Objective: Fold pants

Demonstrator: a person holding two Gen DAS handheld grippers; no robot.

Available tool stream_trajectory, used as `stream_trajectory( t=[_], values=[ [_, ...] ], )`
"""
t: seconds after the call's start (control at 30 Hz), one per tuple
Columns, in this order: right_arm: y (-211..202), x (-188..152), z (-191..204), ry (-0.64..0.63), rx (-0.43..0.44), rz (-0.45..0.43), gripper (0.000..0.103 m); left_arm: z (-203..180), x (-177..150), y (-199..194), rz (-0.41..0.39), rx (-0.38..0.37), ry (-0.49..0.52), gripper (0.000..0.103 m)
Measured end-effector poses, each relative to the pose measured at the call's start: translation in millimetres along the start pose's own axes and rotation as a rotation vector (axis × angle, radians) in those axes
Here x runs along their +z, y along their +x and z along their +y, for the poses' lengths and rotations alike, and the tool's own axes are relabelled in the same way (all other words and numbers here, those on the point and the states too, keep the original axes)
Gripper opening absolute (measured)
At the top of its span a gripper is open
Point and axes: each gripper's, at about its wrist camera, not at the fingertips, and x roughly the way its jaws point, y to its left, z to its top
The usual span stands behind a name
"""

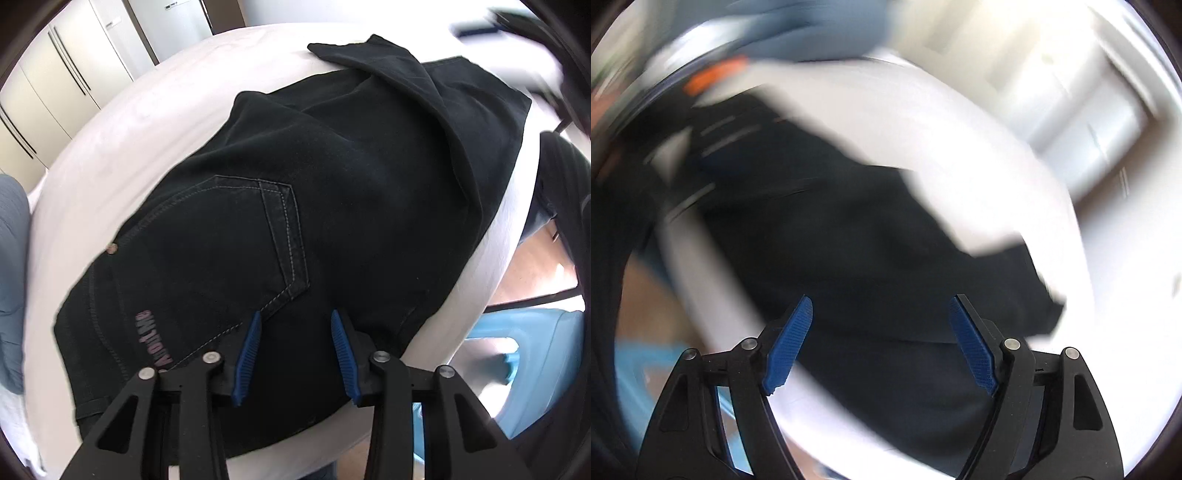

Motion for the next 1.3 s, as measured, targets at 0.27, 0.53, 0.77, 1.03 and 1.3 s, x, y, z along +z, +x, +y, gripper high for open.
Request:
stream_trajectory(
  t=[0.27, 0.53, 0.77, 1.03, 1.3],
  values=[
    [104, 71, -197, 0.62, 0.035, 0.153, 0.076, 13, 51, -13, -0.134, -0.134, -0.262, 0.042],
    [216, 84, -243, 0.848, -0.056, 0.415, 0.076, -9, 52, 31, -0.049, -0.119, -0.345, 0.042],
    [263, 88, -239, 0.83, -0.114, 0.519, 0.076, -14, 52, 32, -0.027, -0.109, -0.323, 0.042],
    [248, 91, -252, 0.827, -0.058, 0.438, 0.004, -22, 60, 34, -0.024, -0.091, -0.328, 0.042],
    [122, 44, -299, 1.049, -0.001, 0.113, 0.003, -25, 69, 38, -0.002, -0.092, -0.323, 0.042]
  ],
)
